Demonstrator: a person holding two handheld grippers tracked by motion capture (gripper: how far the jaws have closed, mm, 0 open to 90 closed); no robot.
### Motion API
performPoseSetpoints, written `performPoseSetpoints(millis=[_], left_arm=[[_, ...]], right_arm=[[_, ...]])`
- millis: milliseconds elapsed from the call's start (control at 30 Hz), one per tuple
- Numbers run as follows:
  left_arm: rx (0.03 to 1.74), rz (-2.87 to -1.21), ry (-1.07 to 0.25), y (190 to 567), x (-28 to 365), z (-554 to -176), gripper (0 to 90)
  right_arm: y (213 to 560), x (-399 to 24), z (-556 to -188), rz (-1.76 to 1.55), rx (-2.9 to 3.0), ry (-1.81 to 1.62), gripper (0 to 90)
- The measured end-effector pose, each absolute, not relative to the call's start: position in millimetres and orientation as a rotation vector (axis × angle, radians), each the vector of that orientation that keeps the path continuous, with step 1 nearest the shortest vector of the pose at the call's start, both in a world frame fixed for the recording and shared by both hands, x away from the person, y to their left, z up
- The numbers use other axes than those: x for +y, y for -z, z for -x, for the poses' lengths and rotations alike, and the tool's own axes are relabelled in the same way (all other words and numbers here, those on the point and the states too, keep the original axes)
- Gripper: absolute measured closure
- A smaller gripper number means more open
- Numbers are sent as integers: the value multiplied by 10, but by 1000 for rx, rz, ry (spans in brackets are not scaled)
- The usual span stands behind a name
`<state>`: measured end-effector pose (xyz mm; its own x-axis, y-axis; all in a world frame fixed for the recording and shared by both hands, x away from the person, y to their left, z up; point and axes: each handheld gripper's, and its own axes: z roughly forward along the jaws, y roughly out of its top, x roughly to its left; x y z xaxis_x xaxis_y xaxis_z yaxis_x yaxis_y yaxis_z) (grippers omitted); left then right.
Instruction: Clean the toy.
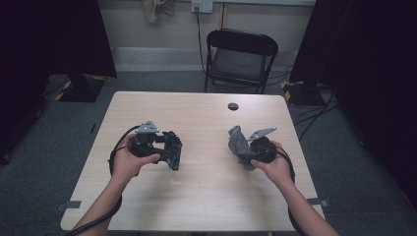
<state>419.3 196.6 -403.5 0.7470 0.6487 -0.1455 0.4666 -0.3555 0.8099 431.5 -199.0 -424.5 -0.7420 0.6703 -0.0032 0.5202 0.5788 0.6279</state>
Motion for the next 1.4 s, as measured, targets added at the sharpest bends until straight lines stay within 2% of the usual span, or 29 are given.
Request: performPoseSetpoints(millis=[267, 533, 1400], left_arm=[[896, -2028, -251, 4131, 2192, -4137, 252], [923, -2027, -246, 4155, 2258, -4170, 252], [972, -2087, -232, 4526, 1798, -4612, 252]], right_arm=[[4270, -2174, -4325, -1046, 2538, -885, 695], [4305, -2312, -4372, -1097, 2511, -844, 695], [4472, -2380, -4498, -1183, 2490, -773, 686]])
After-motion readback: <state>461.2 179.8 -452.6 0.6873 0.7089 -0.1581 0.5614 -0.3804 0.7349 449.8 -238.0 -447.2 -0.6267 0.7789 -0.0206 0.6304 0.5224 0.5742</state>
